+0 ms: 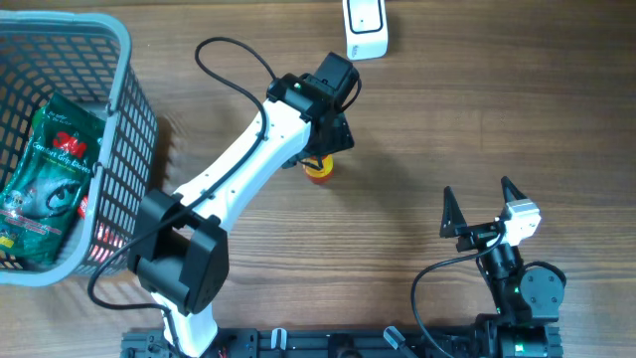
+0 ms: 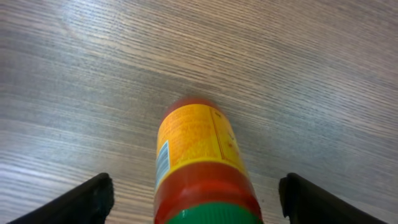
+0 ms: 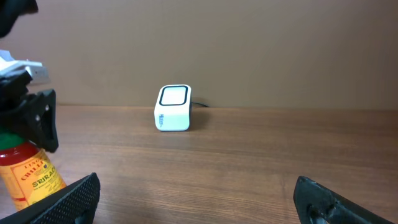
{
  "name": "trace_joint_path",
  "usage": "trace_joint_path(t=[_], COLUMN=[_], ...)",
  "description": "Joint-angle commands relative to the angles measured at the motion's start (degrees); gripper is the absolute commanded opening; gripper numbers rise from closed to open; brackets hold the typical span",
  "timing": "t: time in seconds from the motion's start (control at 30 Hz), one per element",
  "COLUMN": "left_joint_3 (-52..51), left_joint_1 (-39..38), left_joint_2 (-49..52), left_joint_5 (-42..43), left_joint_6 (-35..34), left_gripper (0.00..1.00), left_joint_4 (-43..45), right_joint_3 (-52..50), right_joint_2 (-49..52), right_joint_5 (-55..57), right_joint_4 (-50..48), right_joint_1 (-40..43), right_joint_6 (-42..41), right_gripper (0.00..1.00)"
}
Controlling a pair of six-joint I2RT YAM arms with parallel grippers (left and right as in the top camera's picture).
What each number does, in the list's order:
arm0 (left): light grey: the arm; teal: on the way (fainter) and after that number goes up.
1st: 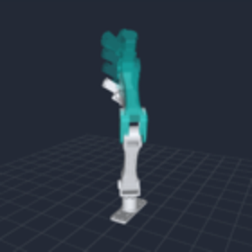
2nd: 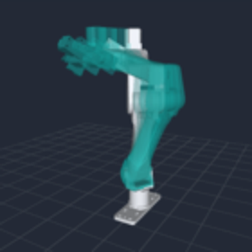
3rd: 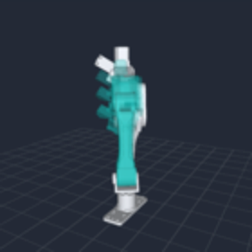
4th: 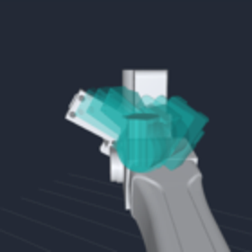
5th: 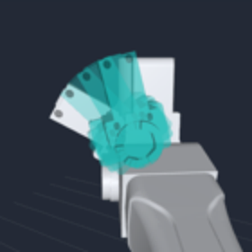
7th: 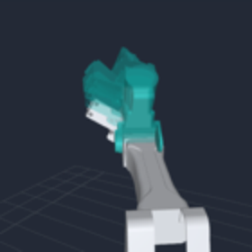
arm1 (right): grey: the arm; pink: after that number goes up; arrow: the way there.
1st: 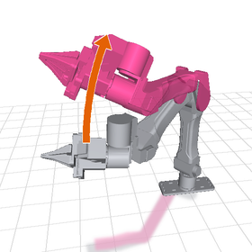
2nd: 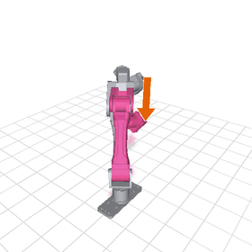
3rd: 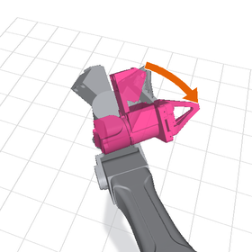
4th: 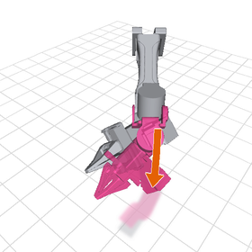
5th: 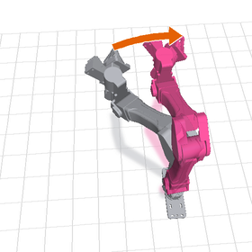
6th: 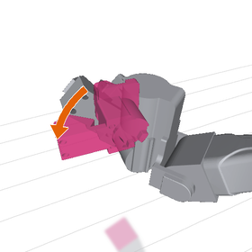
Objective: Scan the item barcode
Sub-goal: 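Lift the sauce bottle out and set it upright on the table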
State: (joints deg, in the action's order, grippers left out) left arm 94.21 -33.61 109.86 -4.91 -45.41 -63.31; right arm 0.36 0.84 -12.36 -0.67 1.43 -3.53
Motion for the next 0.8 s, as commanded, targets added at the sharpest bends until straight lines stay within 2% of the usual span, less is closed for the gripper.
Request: trace_joint_path(t=[0.0, 0.2, 0.5, 0.77], left_joint_3=[5.46, 11.76, 15.32, 15.32], left_joint_1=[-0.04, -0.02, 1.42, 15.13], left_joint_2=[-3.74, -7.63, -16.55, -25.59], left_joint_5=[-1.22, -4.35, -20.79, -23.5], left_joint_6=[3.02, 6.03, 6.03, 6.05], left_gripper=[0.97, 0.99, 1.0, 1.0], left_joint_4=[-1.27, -3.19, -4.63, -3.48], right_joint_3=[-0.07, -0.07, -0.07, -0.07], right_joint_2=[-0.57, -0.57, -0.57, -0.57], right_joint_5=[0.74, 0.72, 0.74, 0.74], right_joint_4=[-0.2, -0.2, -0.2, -0.2], right_joint_1=[-0.31, -0.31, -0.31, -0.31], right_joint_6=[0.52, 0.55, 0.52, 0.52], right_gripper=[1.0, 1.0, 1.0, 1.0])
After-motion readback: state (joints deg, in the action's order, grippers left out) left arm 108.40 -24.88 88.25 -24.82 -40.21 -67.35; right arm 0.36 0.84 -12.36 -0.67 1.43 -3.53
